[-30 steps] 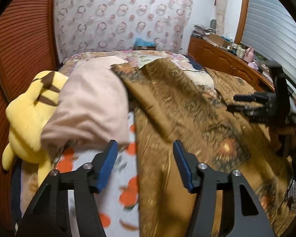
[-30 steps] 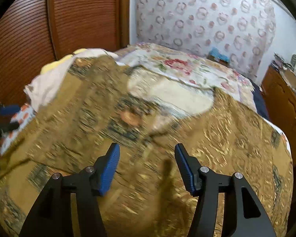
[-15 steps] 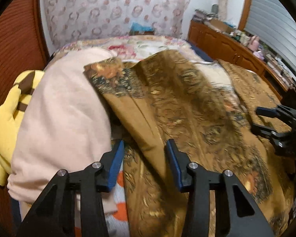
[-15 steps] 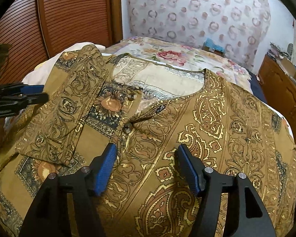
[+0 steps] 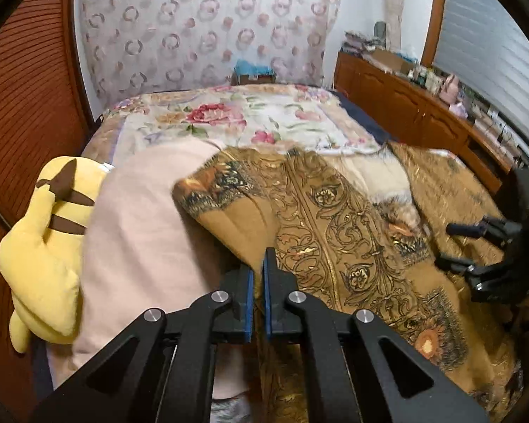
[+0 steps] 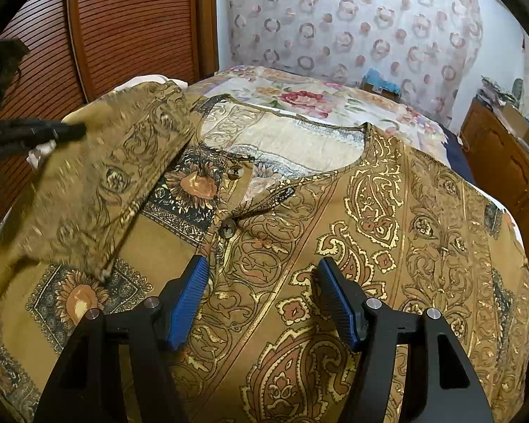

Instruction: Fold small clothes

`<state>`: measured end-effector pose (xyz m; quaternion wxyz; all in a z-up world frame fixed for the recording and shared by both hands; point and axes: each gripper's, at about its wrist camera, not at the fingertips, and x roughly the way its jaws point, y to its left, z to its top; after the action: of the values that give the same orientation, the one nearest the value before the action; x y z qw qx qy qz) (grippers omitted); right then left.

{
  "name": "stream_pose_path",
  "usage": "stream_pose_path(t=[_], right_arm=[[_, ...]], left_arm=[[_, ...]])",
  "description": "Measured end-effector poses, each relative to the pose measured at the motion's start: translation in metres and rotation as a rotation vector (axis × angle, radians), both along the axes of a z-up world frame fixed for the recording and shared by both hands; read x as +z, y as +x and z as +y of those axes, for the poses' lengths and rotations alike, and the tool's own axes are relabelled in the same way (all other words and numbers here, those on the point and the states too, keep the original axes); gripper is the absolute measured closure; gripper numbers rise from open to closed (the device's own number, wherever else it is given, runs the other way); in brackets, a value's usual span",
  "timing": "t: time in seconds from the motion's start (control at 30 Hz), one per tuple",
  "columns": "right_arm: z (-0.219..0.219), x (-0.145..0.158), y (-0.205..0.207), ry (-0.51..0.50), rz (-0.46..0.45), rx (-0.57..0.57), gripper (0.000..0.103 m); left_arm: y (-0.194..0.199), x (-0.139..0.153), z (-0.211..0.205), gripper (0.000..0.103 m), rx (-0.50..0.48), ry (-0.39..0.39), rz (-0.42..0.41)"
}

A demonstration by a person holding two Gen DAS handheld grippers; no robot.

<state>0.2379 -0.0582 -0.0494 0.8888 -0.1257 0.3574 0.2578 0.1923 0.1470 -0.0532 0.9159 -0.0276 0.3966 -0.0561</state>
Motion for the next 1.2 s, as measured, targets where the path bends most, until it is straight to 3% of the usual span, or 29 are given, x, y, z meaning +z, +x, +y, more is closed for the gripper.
stream_pose_path(t=[0.3,0.47,0.57,0.67,0.73,0.93,1.2], right_arm=[[-0.001,0.001,0.0,-0.004,-0.002,0.001,0.036],[0.0,0.001,0.0,-0.005,-0.002,0.001,0.036],[-0.001,0.001,0.0,-0.004,-0.004,0.001,0.036],[-0.001,0.001,0.0,-0.003,-0.003,0.001,0.036],[-0.001,0.001,0.0,-0.003,-0.003,0.002,0.036],[0.0,0.0,0.0,-0.003,-0.003,0.001,0.036],[-0.02,0.011,-0.004,0.066,-0.035,-0.021,0.036]], left_arm=[[-0.004,-0.003,0.016,0.094,0.053,0.058,0.008],[-0.015,0.012,0.011,0.06,0.041,0.076,-0.07],[-0.016,0.029,0.017,0.055,0.045,0.062,-0.124],[-0.013,0.049,0.021,0.035,0.049,0.069,-0.192],[-0.009,0.059,0.023,0.028,0.039,0.066,-0.233],[0.015,0.075,0.019,0.027,0.005,0.025,-0.32],[0.017,0.055,-0.026,0.027,-0.097,0.049,-0.304]])
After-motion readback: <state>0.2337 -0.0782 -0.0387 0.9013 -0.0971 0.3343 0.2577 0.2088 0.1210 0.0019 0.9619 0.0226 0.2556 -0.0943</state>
